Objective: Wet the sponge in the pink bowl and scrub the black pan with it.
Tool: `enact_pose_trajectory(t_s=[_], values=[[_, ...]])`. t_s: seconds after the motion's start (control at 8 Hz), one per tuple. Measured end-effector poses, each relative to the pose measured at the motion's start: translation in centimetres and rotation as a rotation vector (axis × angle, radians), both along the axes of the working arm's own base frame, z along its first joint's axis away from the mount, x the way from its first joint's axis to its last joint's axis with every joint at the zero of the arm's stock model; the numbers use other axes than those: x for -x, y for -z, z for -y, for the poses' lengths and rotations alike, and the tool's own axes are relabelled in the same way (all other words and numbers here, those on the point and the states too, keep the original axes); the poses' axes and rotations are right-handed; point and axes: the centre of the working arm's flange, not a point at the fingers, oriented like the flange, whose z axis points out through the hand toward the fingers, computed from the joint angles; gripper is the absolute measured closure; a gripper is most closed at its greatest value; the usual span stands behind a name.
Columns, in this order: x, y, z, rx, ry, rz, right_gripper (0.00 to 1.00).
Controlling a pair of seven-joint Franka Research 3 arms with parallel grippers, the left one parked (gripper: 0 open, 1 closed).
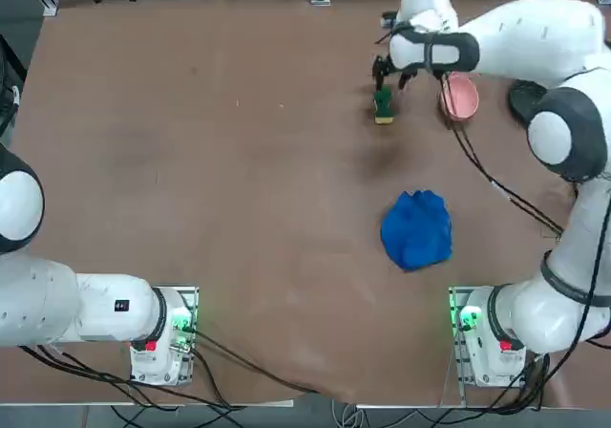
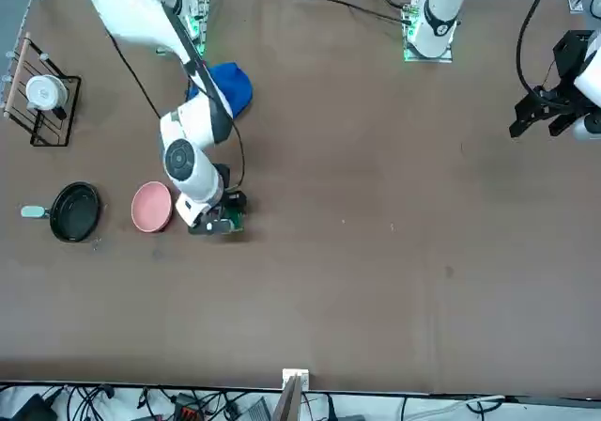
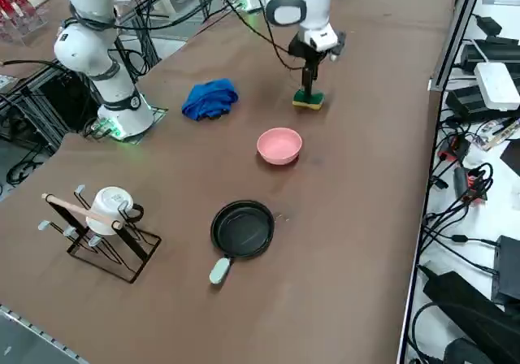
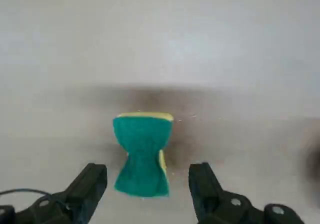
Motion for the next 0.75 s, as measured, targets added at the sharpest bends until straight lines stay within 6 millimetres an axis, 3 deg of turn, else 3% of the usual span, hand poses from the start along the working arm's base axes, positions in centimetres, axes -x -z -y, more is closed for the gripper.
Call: enact_pose_trajectory(t_s=[0.38,0.75], values=[[-0.7,-13.9,7.8,0.009,-0.025,0.08,0.0],[0.6,-24.4,14.2,0.036,-0.109,0.098,0.0]])
